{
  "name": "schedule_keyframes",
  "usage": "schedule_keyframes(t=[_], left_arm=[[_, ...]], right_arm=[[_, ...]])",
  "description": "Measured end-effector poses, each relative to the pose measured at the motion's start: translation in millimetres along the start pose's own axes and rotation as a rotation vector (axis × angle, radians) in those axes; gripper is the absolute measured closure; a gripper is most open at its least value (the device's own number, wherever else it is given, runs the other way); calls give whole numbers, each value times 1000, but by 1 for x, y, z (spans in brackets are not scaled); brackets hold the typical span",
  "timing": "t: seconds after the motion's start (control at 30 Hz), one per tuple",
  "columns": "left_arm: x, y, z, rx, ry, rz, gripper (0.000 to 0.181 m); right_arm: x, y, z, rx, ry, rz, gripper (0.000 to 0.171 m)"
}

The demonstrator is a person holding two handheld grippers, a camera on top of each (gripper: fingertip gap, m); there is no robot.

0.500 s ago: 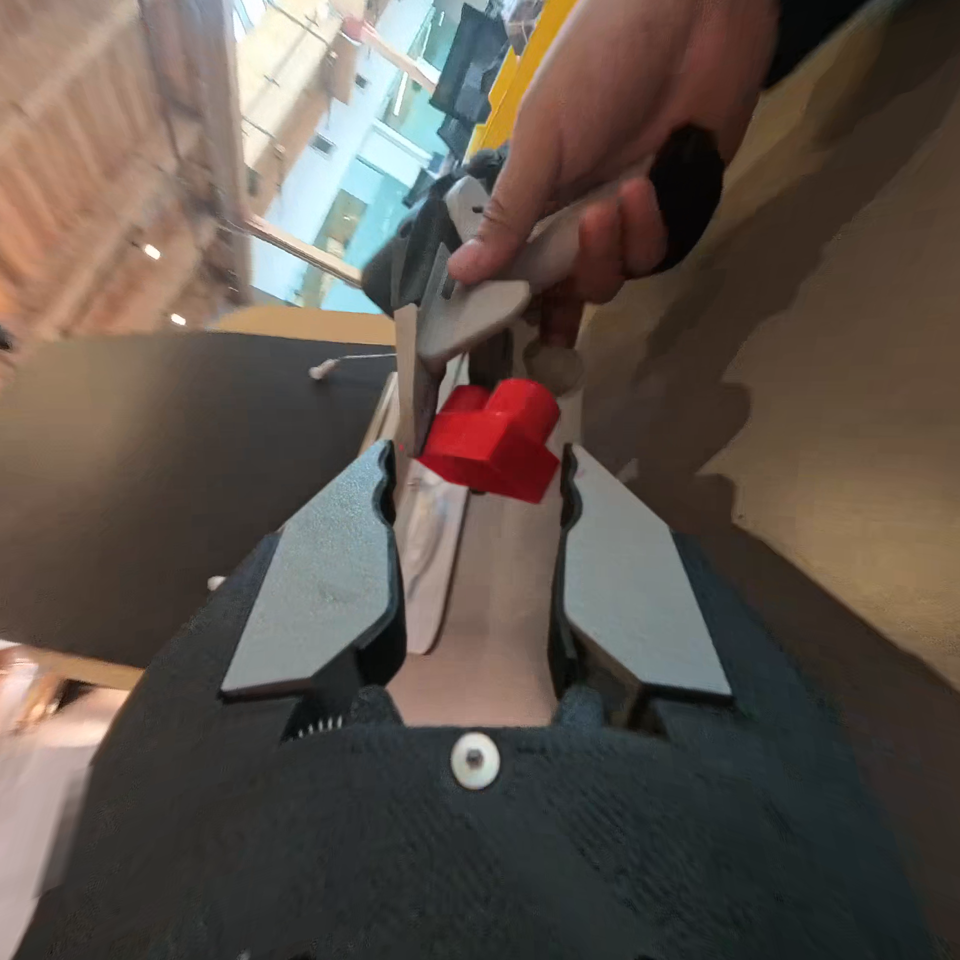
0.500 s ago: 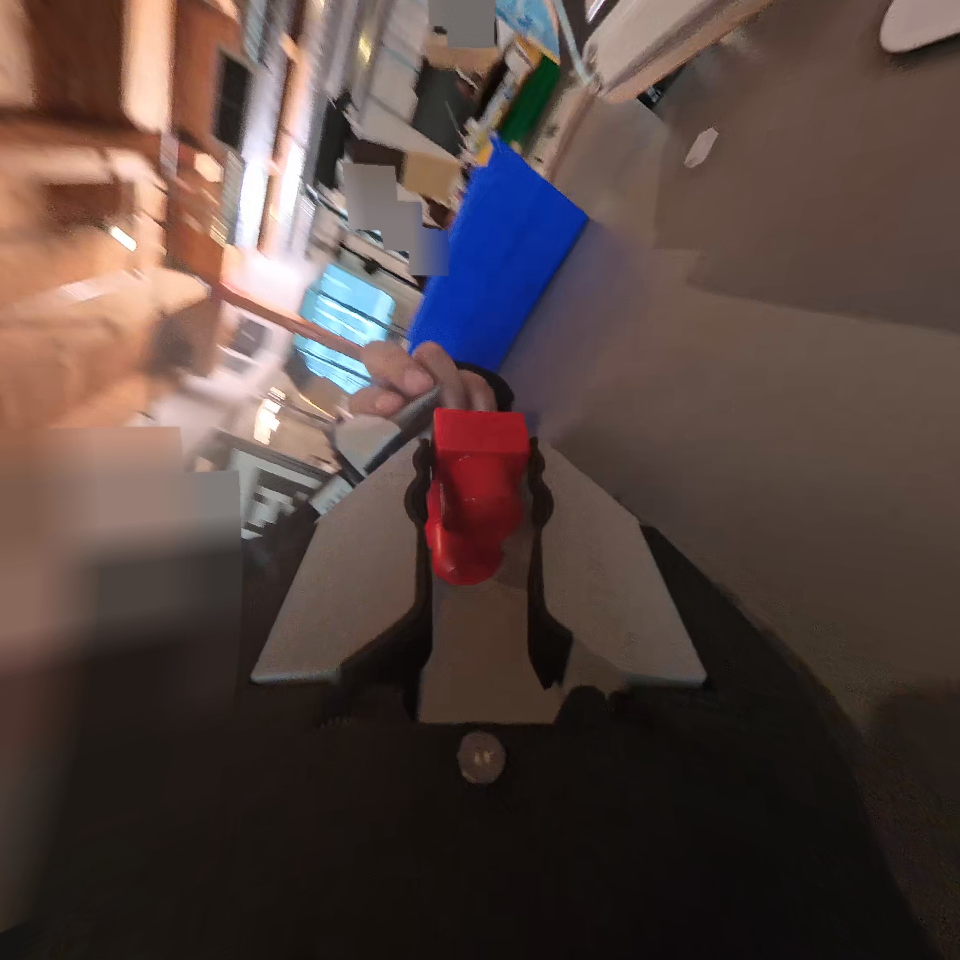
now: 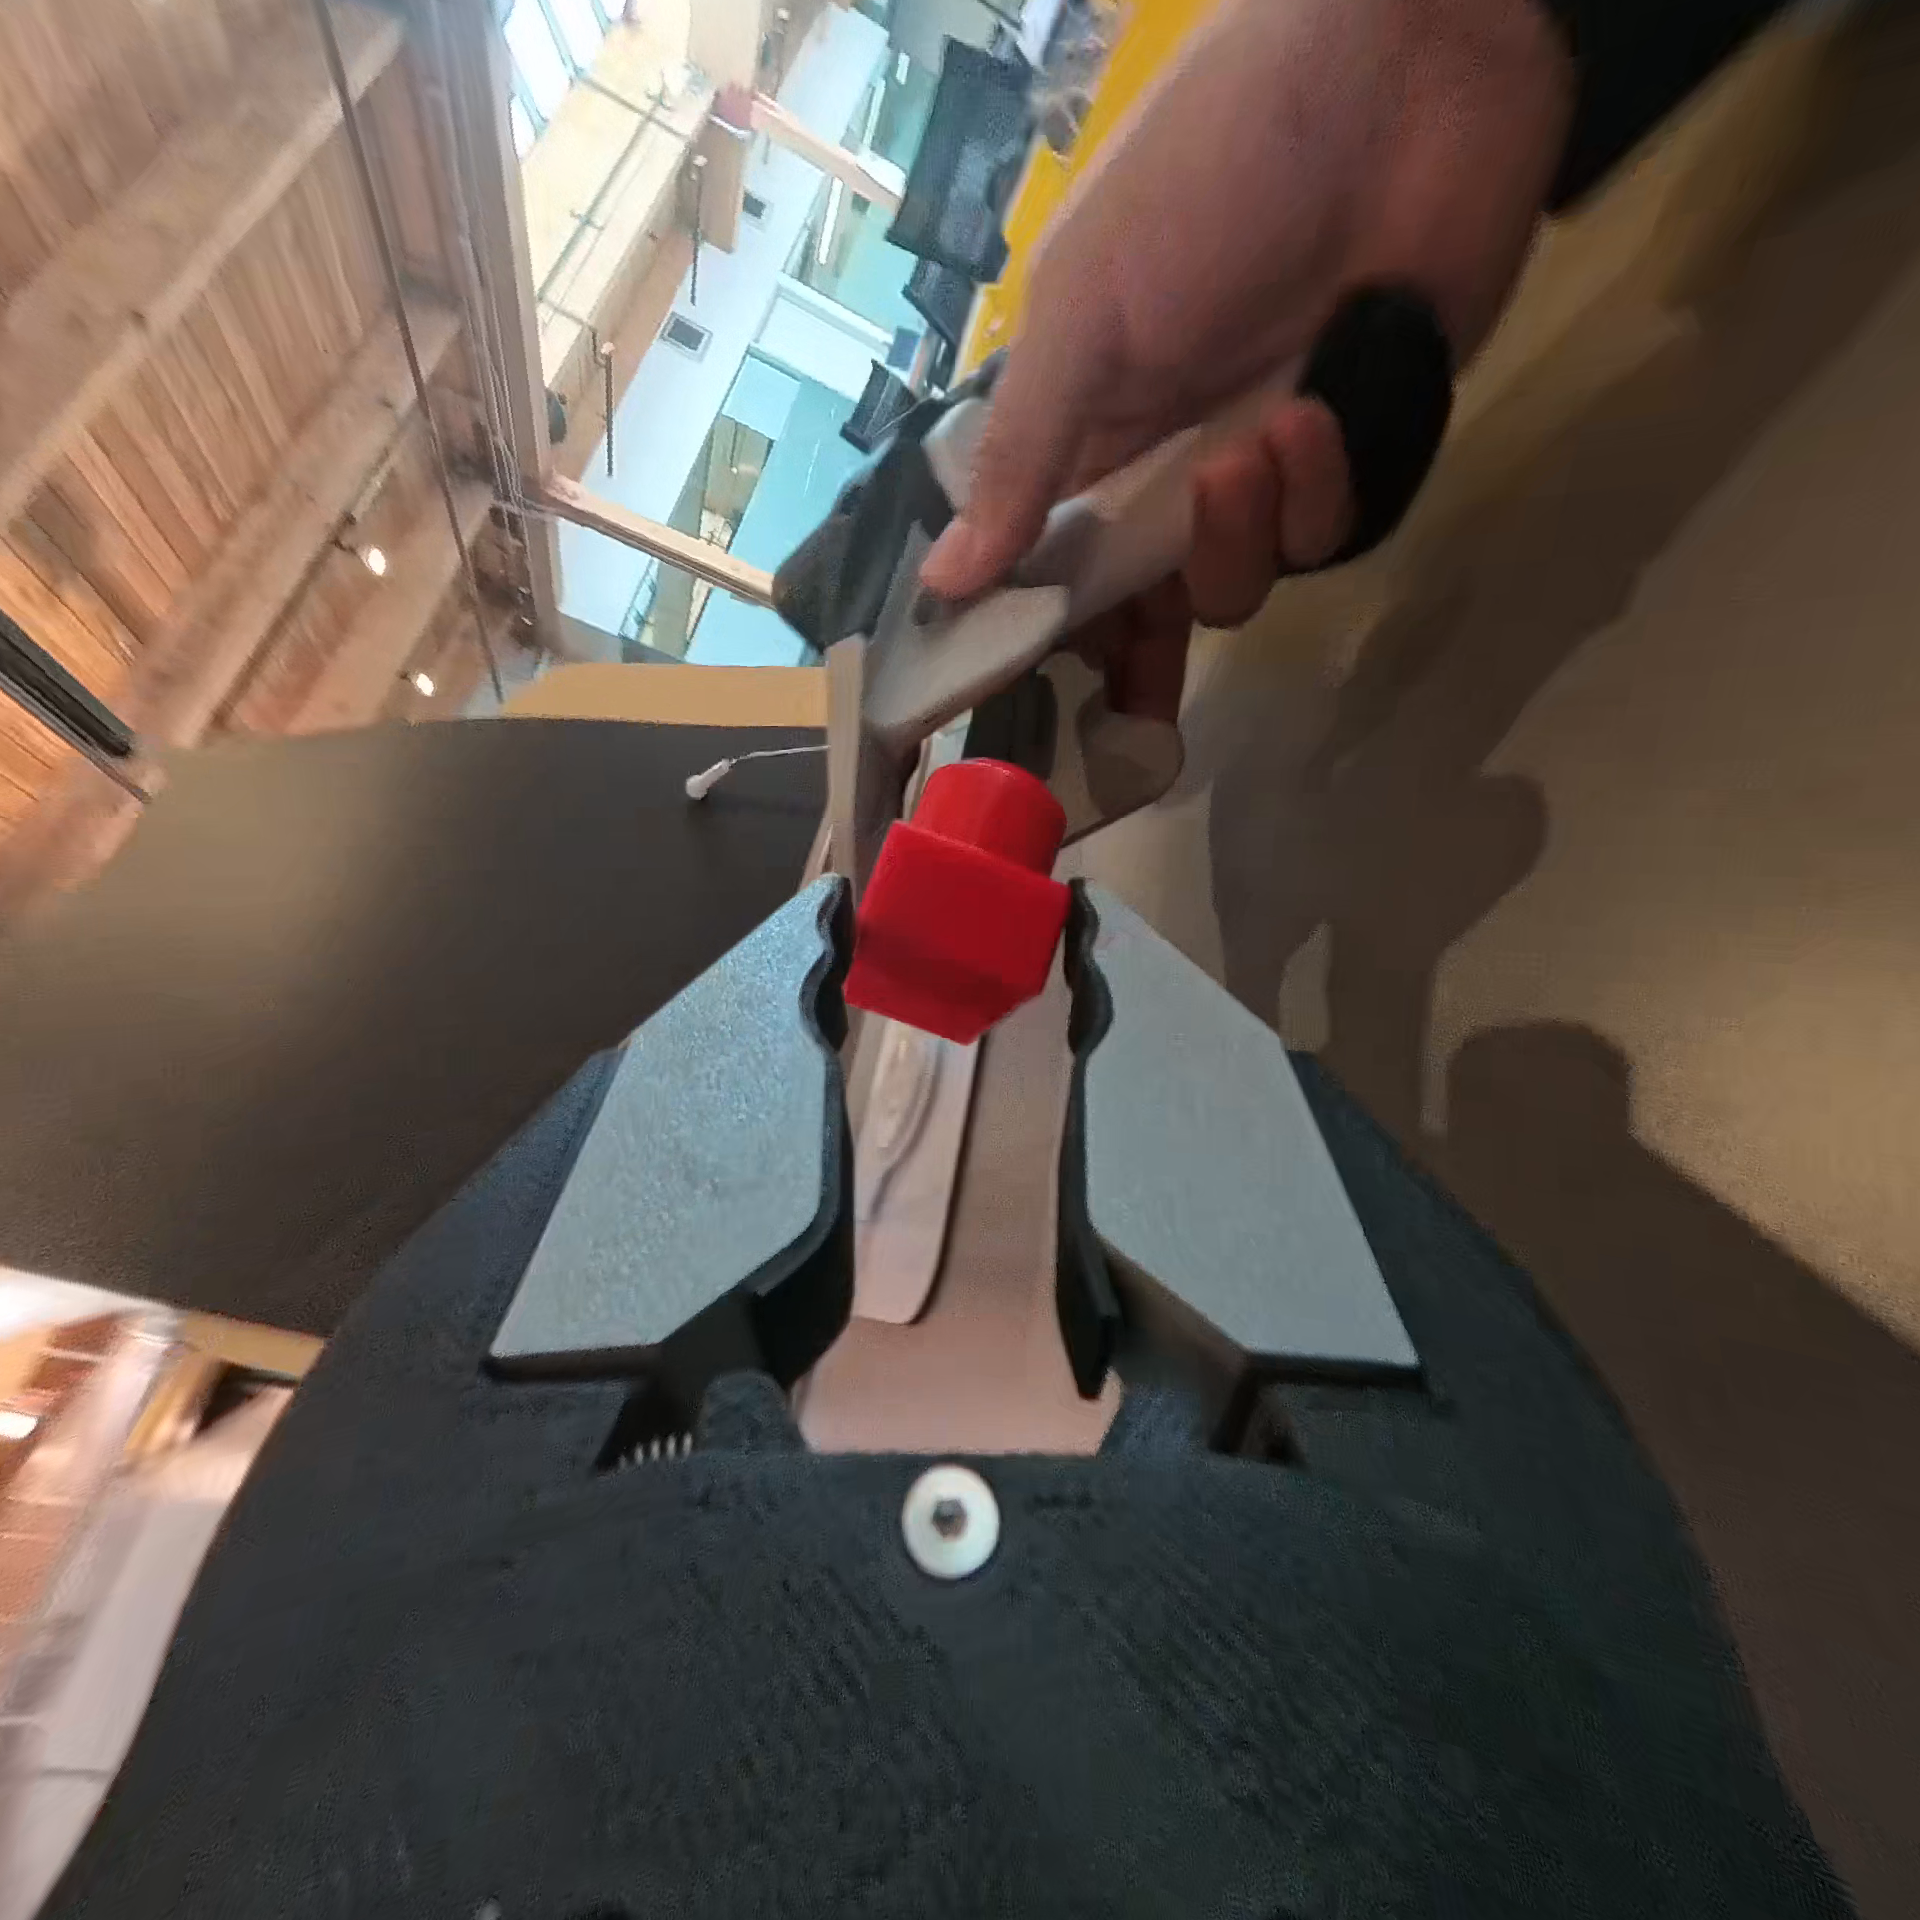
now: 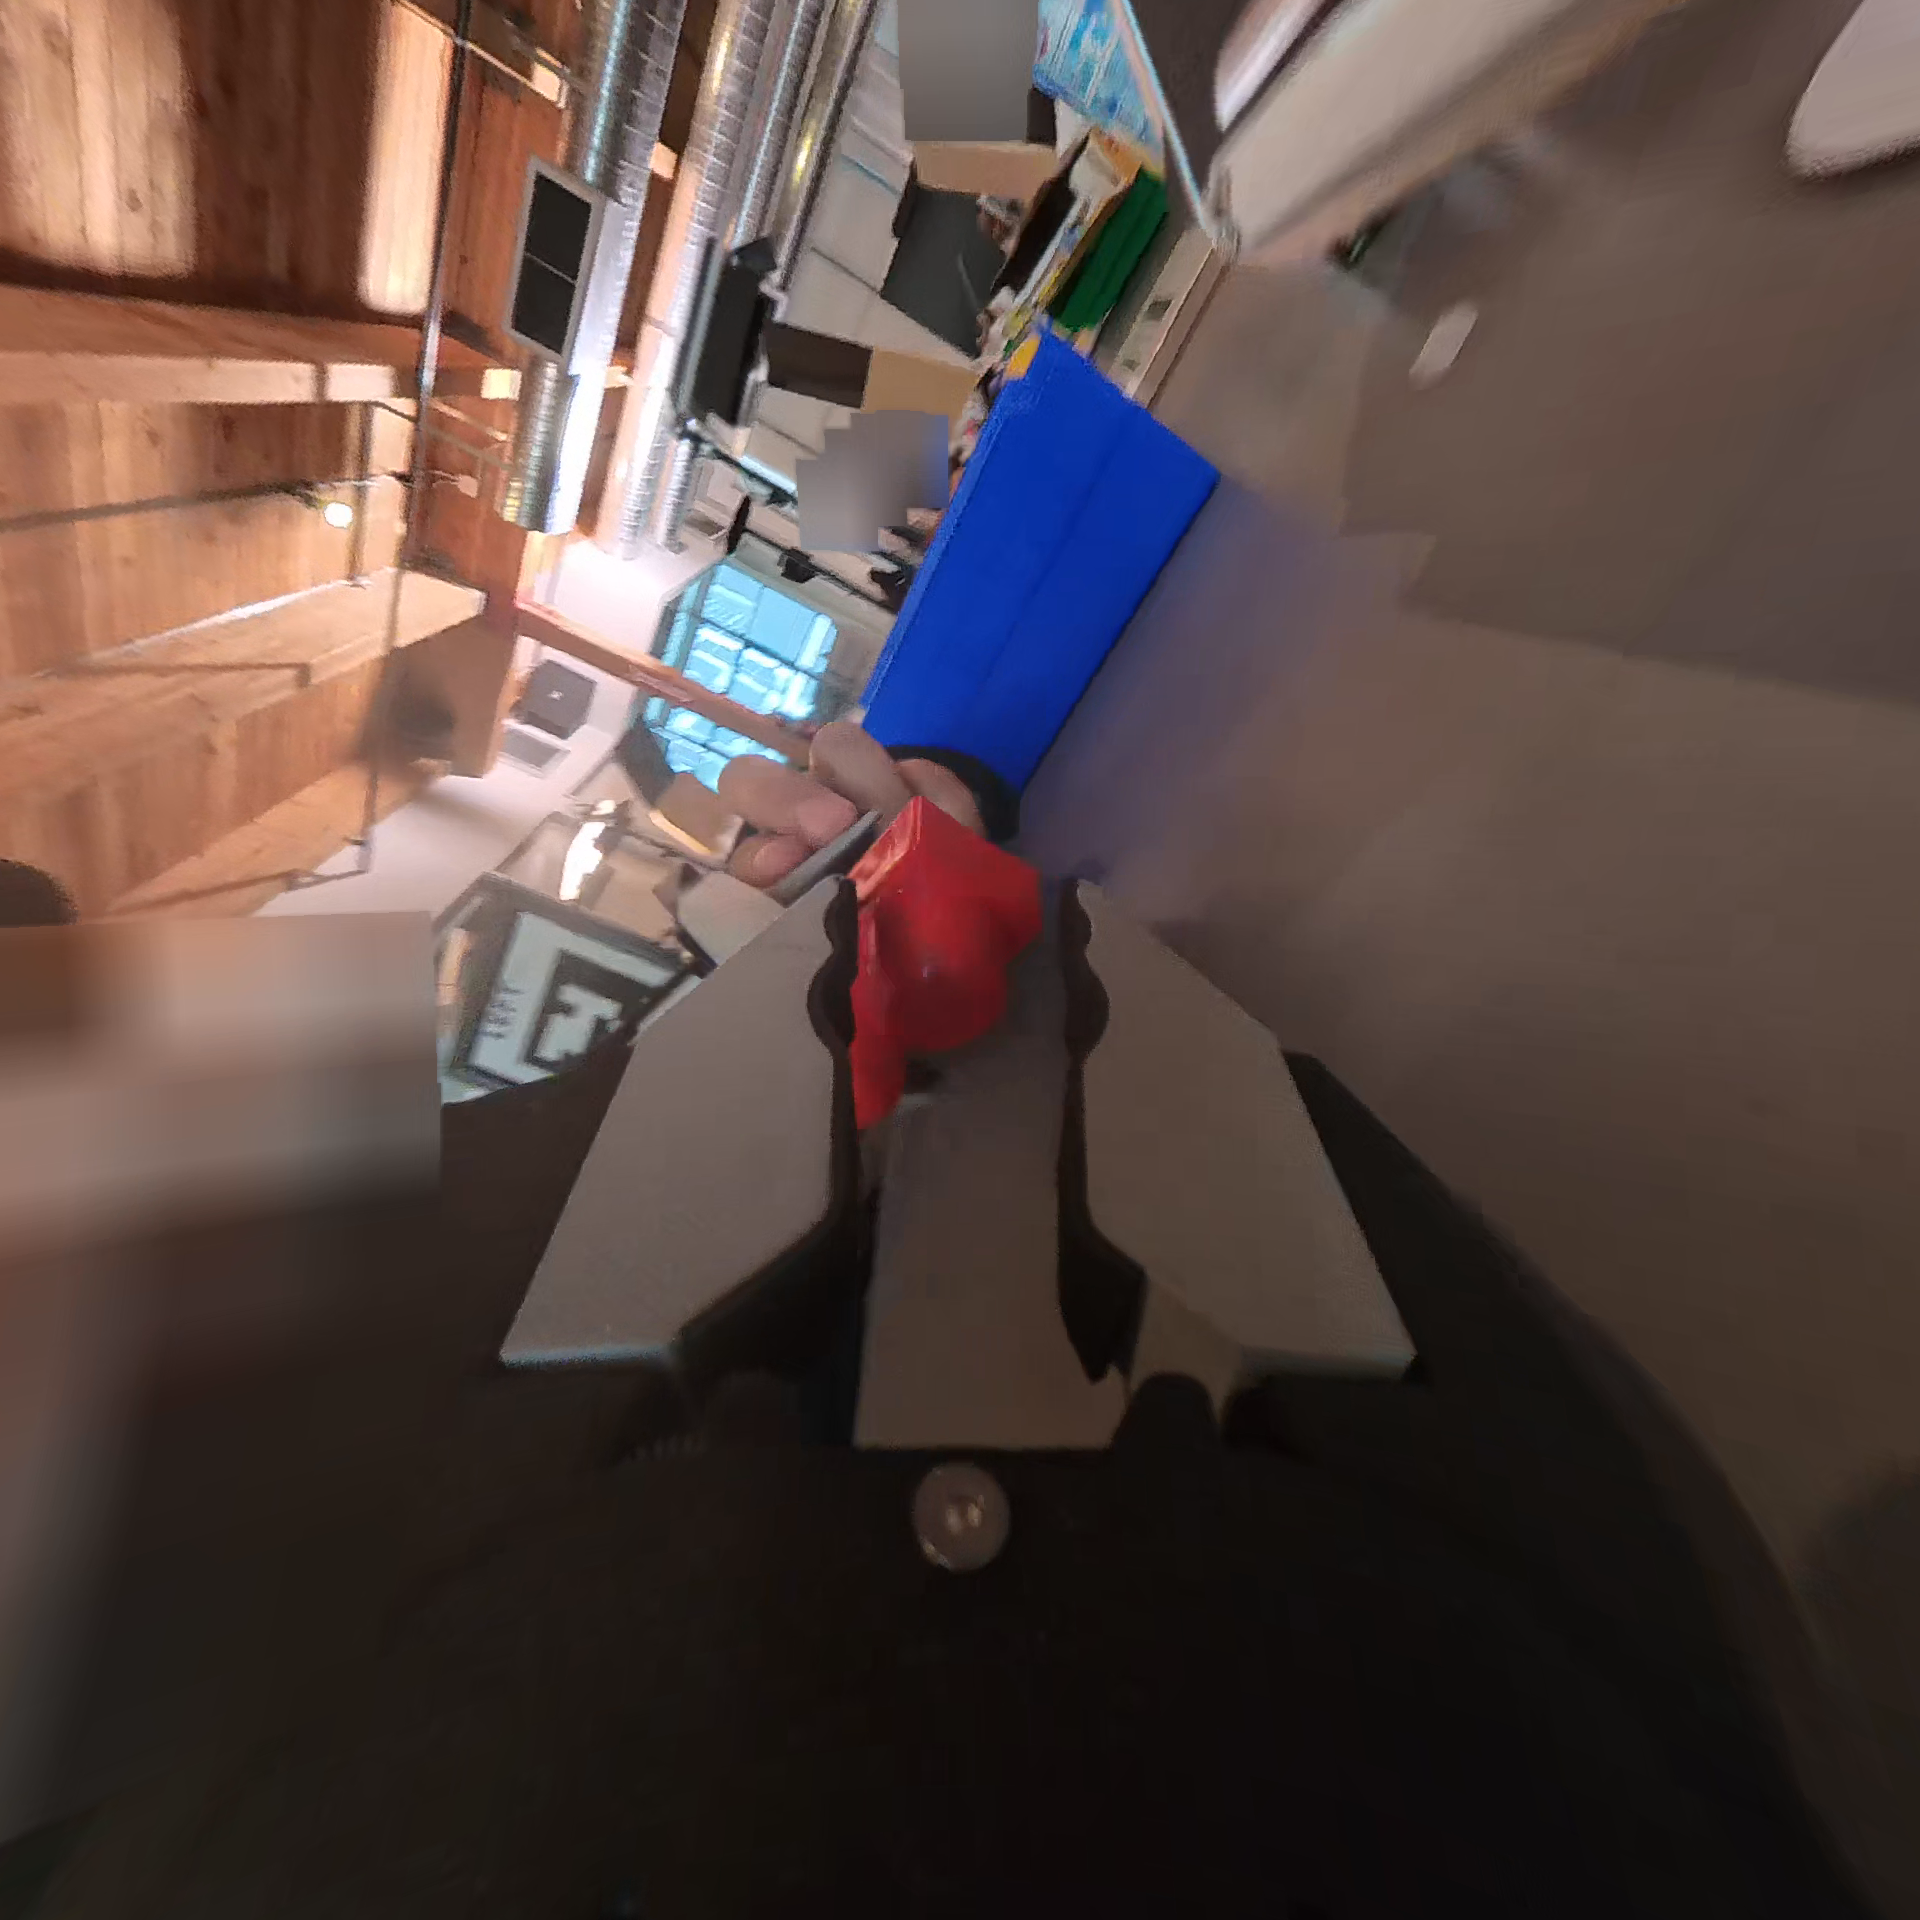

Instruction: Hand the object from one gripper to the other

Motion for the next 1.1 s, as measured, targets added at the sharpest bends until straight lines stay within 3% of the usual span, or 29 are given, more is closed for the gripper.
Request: schedule_keyframes(t=[0.17,0.37,0.6,0.7,0.83,0.93,1.1], left_arm=[[21,2,-12,-30,364,-33,142],[30,6,-11,-147,744,-169,142],[50,14,-12,-308,1239,-351,143],[41,11,-16,-278,1249,-404,143],[29,6,-18,-223,1219,-423,143],[27,2,-29,-160,1209,-364,142],[41,3,-42,-165,1215,-207,147]], right_arm=[[12,20,20,-61,286,-146,124],[37,4,7,80,625,-192,101],[38,-20,-22,269,909,-297,105],[32,-27,-23,274,961,-372,112],[17,-32,-27,341,984,-486,139],[9,-29,-22,341,955,-560,140],[16,-14,-3,186,808,-491,141]])
Point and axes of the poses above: each gripper's, where its closed fingertips meet, y back along the fingers, z out of its top, x = y × z across the jaws, the point moved 3 cm from there along y, back along the fingers, and after that the axes turned 5 degrees about z, right-handed, at the moved point
